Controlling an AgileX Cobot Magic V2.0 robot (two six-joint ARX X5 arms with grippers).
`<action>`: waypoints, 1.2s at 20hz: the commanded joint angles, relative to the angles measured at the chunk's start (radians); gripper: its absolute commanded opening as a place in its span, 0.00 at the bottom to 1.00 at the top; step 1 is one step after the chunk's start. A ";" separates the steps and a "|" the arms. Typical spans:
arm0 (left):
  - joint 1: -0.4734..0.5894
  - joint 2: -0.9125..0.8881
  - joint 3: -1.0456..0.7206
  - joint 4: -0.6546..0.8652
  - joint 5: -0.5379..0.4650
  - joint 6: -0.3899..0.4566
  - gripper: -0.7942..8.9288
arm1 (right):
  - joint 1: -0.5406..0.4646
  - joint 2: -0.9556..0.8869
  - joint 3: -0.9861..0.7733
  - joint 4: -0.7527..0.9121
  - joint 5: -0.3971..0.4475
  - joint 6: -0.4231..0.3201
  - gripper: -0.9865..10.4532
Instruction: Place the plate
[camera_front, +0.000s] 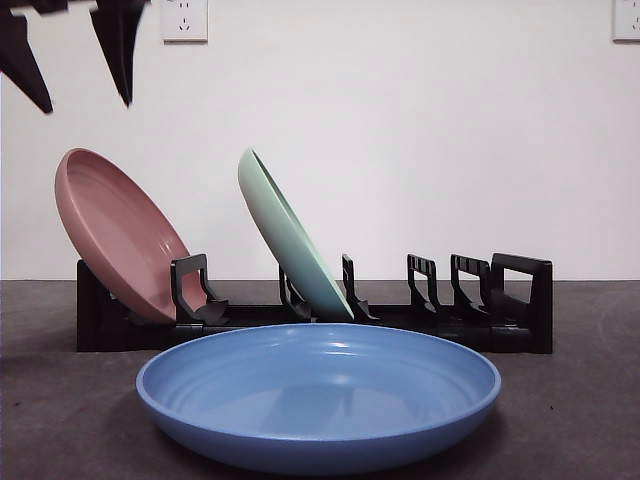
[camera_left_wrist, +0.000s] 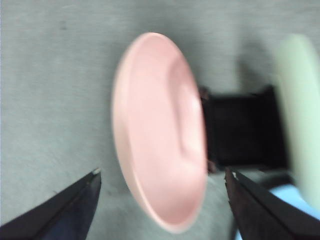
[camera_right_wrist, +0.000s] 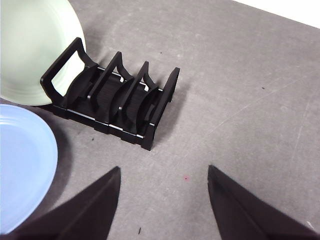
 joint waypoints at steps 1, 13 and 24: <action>-0.005 0.053 0.031 0.013 -0.051 0.028 0.49 | 0.003 0.004 0.005 0.007 -0.001 0.005 0.33; 0.011 0.116 0.031 0.068 -0.103 0.050 0.33 | 0.003 0.004 0.005 0.007 -0.001 0.004 0.33; 0.023 0.158 0.031 0.055 -0.117 0.054 0.12 | 0.003 0.004 0.005 0.007 0.006 0.004 0.33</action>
